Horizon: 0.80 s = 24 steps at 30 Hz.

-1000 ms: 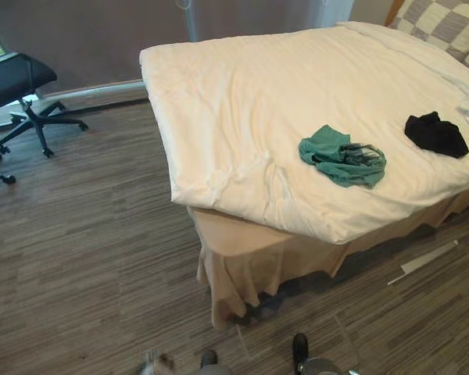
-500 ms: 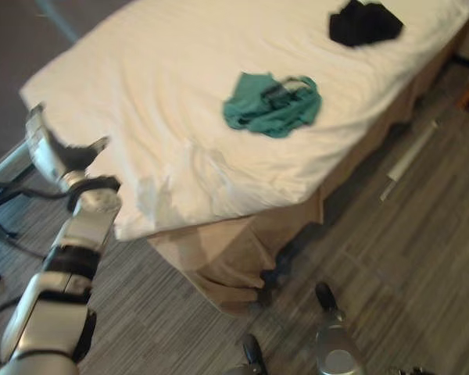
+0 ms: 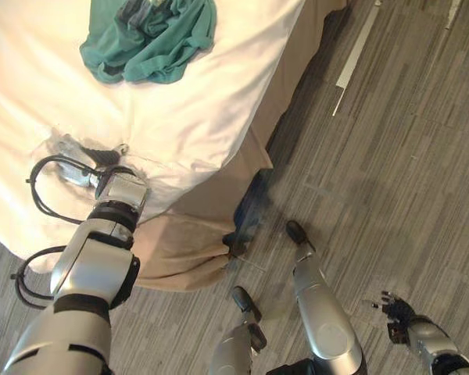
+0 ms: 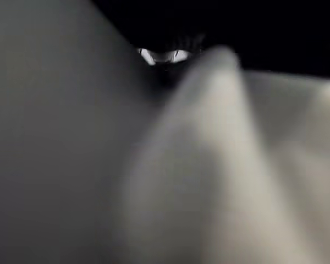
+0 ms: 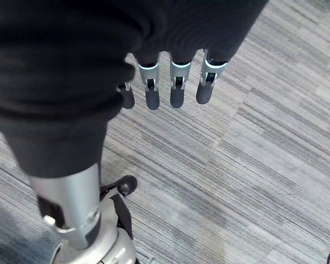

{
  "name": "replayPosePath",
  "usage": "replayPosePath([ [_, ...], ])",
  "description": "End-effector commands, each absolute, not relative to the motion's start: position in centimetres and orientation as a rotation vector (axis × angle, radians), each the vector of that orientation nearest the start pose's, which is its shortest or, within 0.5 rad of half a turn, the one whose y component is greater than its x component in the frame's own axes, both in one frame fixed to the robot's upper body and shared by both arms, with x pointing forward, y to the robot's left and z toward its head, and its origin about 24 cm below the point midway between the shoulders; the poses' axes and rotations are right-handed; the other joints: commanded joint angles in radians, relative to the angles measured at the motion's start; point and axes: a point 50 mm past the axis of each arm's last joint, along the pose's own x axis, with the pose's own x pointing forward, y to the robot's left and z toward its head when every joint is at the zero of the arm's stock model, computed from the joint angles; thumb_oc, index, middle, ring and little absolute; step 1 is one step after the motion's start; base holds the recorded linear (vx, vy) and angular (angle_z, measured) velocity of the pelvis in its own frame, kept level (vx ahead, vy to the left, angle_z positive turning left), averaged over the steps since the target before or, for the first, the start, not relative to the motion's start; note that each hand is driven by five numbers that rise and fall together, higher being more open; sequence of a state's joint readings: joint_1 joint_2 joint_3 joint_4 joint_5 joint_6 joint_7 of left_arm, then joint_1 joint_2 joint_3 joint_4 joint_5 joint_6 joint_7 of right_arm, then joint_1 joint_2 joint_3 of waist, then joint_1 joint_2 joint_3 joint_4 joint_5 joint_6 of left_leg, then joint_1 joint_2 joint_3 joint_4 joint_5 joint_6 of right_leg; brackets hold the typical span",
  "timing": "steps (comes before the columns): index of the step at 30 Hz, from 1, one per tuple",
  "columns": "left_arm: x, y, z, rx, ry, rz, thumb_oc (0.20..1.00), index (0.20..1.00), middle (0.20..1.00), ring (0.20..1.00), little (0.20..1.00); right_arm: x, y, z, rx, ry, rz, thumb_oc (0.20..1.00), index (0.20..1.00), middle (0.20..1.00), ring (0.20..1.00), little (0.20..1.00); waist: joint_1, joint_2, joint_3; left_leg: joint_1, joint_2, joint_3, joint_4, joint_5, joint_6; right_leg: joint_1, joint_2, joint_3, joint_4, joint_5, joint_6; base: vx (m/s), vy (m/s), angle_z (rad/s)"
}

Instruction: Tidy up the quilt and then pick up the clothes from the bed and put them into the laundry hamper.

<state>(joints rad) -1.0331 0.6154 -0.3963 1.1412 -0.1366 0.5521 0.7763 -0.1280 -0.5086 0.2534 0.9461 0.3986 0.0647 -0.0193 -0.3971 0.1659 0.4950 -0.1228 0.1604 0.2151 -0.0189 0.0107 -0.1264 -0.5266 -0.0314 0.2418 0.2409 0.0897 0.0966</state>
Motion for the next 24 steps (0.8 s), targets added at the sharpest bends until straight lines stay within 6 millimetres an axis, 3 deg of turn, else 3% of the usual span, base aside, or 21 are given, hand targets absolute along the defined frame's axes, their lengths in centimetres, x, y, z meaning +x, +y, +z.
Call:
replayPosePath([
  [1,31.6,37.2,14.1,1.039,0.606,1.333,1.0,1.0,1.0,1.0,1.0,14.9,-28.6,-11.7,-0.18,1.009,-0.2,1.0,1.0,1.0,1.0,1.0,0.024,-0.106,-0.068,-0.168,0.05,-0.054,0.099,0.116,-0.008,-0.03,-0.043,-0.03,0.027,-0.007,-0.009,-0.04,-0.045,-0.05],
  [4,31.4,38.0,16.1,1.106,0.581,1.387,1.0,1.0,1.0,1.0,1.0,15.0,-27.8,-12.0,-0.161,1.013,-0.18,1.0,1.0,1.0,1.0,1.0,0.037,-0.126,-0.062,-0.186,0.052,-0.058,0.103,0.113,-0.006,-0.027,-0.041,-0.04,0.017,-0.003,-0.012,-0.06,-0.082,-0.11],
  [5,31.3,38.5,17.5,1.116,0.572,1.413,0.918,0.918,0.918,0.918,0.918,14.8,-27.5,-12.2,-0.153,1.022,-0.17,1.0,1.0,1.0,1.0,1.0,0.046,-0.126,-0.056,-0.194,0.052,-0.071,0.112,0.109,-0.004,-0.022,-0.04,-0.045,0.022,-0.009,-0.013,-0.02,-0.025,-0.14],
  [6,31.3,38.6,17.7,1.116,0.577,1.413,0.784,0.784,0.784,0.784,0.784,14.8,-27.5,-12.2,-0.159,1.022,-0.164,1.0,1.0,1.0,1.0,1.0,0.047,-0.125,-0.055,-0.195,0.052,-0.072,0.114,0.107,-0.003,-0.023,-0.04,-0.045,0.025,-0.011,-0.012,0.0,0.0,0.0],
  [7,31.2,38.8,17.9,1.112,0.595,1.407,0.266,0.266,0.266,0.266,0.266,14.9,-27.6,-12.1,-0.18,1.02,-0.151,1.0,1.0,1.0,1.0,1.0,0.049,-0.124,-0.053,-0.194,0.052,-0.077,0.116,0.105,-0.002,-0.022,-0.041,-0.044,0.03,-0.015,-0.011,0.0,0.029,0.17],
  [8,31.1,38.9,17.7,1.103,0.613,1.403,0.2,0.2,0.2,0.2,0.2,15.0,-27.6,-12.1,-0.193,1.018,-0.147,1.0,1.0,1.0,1.0,1.0,0.05,-0.123,-0.053,-0.193,0.052,-0.079,0.117,0.102,-0.001,-0.021,-0.042,-0.044,0.033,-0.016,-0.01,0.0,0.031,0.25],
  [14,30.8,39.1,15.6,1.031,0.676,1.334,0.2,0.2,0.2,0.2,0.2,15.9,-27.1,-11.7,-0.202,0.993,-0.146,1.0,1.0,1.0,1.0,1.0,0.064,-0.132,-0.051,-0.205,0.051,-0.099,0.122,0.098,0.0,-0.014,-0.043,-0.052,0.033,-0.022,-0.011,-0.01,-0.003,0.05],
  [18,31.4,38.2,14.5,0.959,0.603,1.313,0.2,0.2,0.2,0.2,0.2,16.4,-26.4,-11.7,-0.199,0.996,-0.135,1.0,1.0,1.0,1.0,1.0,0.081,-0.147,-0.044,-0.217,0.05,-0.106,0.114,0.094,0.004,-0.009,-0.045,-0.057,0.017,-0.016,-0.012,-0.06,0.015,0.1],
  [20,32.1,37.6,14.9,0.836,0.507,1.31,0.2,0.2,0.2,0.2,0.2,16.4,-26.1,-11.9,-0.206,1.003,-0.127,1.0,1.0,1.0,1.0,1.0,0.088,-0.153,-0.037,-0.225,0.05,-0.12,0.129,0.095,0.003,0.0,-0.043,-0.064,0.014,-0.021,-0.016,-0.05,-0.006,0.1],
  [21,33.3,36.7,16.2,0.679,0.348,1.318,0.2,0.2,0.2,0.2,0.2,16.2,-25.5,-12.3,-0.201,1.009,-0.122,1.0,1.0,1.0,1.0,1.0,0.101,-0.165,-0.034,-0.22,0.055,-0.126,0.136,0.082,0.006,0.014,-0.042,-0.072,0.013,-0.03,-0.016,-0.05,-0.035,0.05],
  [24,34.5,34.5,17.2,0.488,0.127,1.305,0.2,0.2,0.2,0.2,0.2,15.7,-24.9,-12.7,-0.188,1.017,-0.127,1.0,1.0,1.0,1.0,1.0,0.129,-0.172,-0.034,-0.215,0.056,-0.142,0.136,0.074,0.009,0.036,-0.043,-0.094,-0.001,-0.033,-0.018,-0.06,-0.036,0.15],
])
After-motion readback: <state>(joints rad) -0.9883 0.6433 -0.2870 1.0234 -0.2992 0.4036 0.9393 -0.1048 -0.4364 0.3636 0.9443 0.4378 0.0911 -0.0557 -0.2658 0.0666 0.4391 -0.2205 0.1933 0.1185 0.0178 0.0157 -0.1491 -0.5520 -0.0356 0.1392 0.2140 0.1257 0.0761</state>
